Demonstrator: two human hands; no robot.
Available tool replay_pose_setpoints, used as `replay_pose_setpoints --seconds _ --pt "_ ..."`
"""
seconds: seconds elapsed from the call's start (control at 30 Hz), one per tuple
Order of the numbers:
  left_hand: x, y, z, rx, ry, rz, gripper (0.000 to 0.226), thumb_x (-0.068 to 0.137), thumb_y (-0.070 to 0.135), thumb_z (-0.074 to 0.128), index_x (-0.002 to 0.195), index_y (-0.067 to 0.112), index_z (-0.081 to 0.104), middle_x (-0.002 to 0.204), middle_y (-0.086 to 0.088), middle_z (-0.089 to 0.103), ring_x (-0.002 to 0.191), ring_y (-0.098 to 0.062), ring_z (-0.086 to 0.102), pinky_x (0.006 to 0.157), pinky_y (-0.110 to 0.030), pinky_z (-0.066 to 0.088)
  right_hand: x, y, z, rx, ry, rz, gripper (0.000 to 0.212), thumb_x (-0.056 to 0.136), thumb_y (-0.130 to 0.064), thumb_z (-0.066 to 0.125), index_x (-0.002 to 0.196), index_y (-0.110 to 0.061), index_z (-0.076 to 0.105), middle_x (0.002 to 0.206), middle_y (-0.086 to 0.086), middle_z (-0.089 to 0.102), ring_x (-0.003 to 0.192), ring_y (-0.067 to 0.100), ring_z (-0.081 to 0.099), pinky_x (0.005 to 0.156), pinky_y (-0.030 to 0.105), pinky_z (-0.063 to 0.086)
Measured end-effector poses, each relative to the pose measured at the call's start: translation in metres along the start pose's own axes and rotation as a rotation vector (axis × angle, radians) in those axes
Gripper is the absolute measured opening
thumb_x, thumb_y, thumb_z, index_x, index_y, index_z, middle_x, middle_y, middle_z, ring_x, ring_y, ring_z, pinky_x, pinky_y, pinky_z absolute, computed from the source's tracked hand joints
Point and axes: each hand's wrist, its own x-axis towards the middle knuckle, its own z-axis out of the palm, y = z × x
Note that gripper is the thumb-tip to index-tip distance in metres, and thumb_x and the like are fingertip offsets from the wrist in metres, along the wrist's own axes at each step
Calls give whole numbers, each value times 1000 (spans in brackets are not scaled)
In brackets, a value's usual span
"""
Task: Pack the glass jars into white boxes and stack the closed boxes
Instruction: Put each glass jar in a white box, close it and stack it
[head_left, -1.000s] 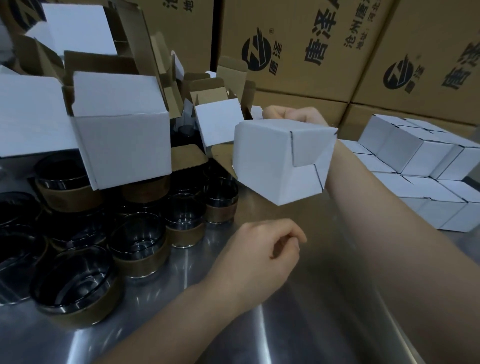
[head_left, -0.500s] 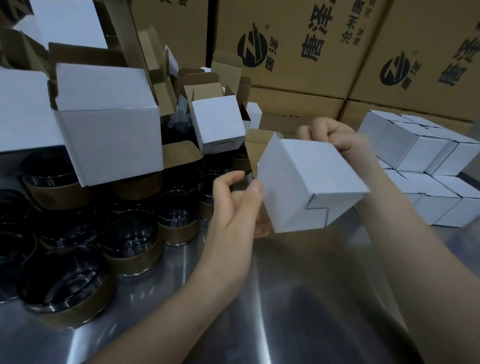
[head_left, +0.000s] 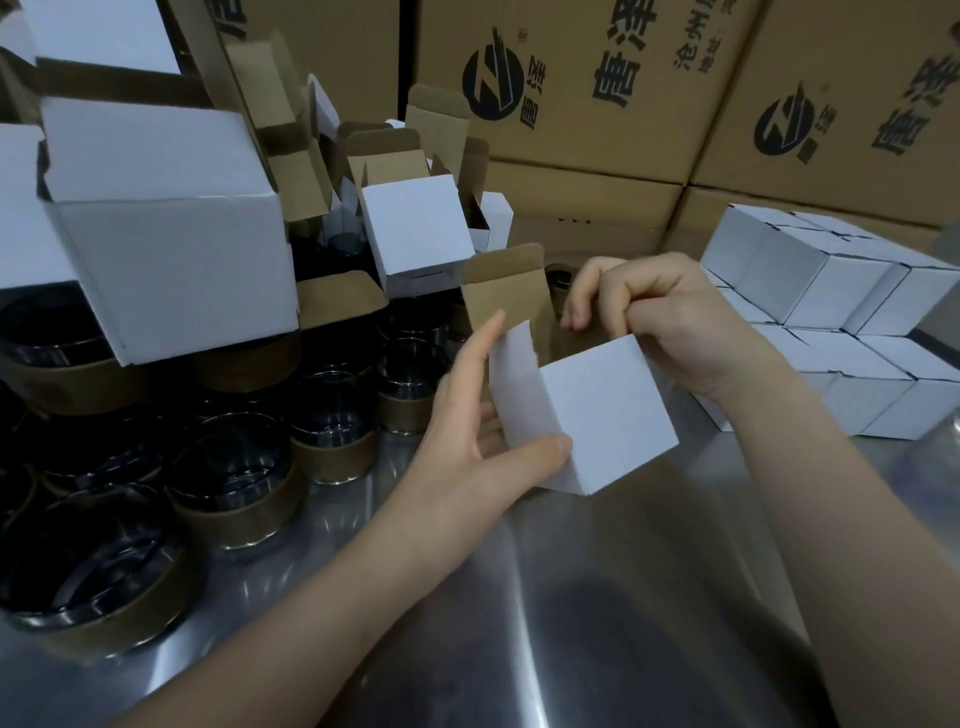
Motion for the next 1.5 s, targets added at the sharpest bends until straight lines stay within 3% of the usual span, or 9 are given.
replay_pose_setpoints --seconds 0.2,0.3,0.47,0.63,0.8,0.97,1.13,1.3,1.5 --pt "6 -5 -2 111 57 16 90 67 38 77 139 58 27 145 7 38 129 -14 48 102 -38 49 -2 -12 8 -156 -52 -13 34 52 9 38 55 -16 60 76 7 60 77 18 56 71 24 43" --pt "7 -8 -2 275 83 66 89 64 37 80 134 56 28 144 15 32 132 -13 42 104 -42 46 -3 -19 14 -150 -15 -59 46 58 17 37 70 -17 66 81 16 60 82 25 57 75 30 47" --pt "4 -13 0 485 63 177 89 64 44 80 123 67 18 140 28 25 131 8 33 102 -23 38 -3 -39 34 -254 246 -345 41 66 21 40 77 -11 65 78 16 62 75 35 57 70 44 47" --pt "9 -22 0 533 84 156 86 66 39 83 127 57 26 138 14 42 131 -3 41 104 -22 39 -9 -72 76 -379 262 -538 28 66 14 44 74 1 67 73 12 61 71 24 56 64 34 45" --pt "9 -26 2 740 67 18 68 73 44 73 133 22 48 130 5 53 120 -10 48 99 -27 41 13 -89 107 -746 -119 -149 28 87 -10 53 114 -12 57 102 4 59 93 20 56 76 36 51" --pt "11 -18 2 725 7 -41 76 73 42 65 139 19 37 137 2 45 127 -13 43 106 -37 40 49 -81 121 -1051 -435 193 15 92 -17 59 83 -14 47 75 0 45 62 12 45 44 21 30" --pt "10 -14 1 712 -38 -45 81 72 43 58 144 18 32 141 2 43 130 -11 41 108 -37 39 67 -75 129 -1220 -649 309 33 96 -27 60 123 -11 52 88 1 47 85 16 50 37 17 33" --pt "10 -14 1 685 -33 -18 75 81 33 68 143 19 30 139 3 44 129 -9 42 108 -35 39 68 -64 128 -1189 -616 277 38 92 -25 64 127 -11 54 99 1 52 87 18 53 45 21 34" --pt "10 -19 -1 665 -39 2 83 83 34 71 147 22 19 144 4 40 132 -9 39 110 -34 38 67 -59 123 -1033 -502 252 24 80 -20 73 94 -12 56 77 0 49 66 13 50 44 21 34"
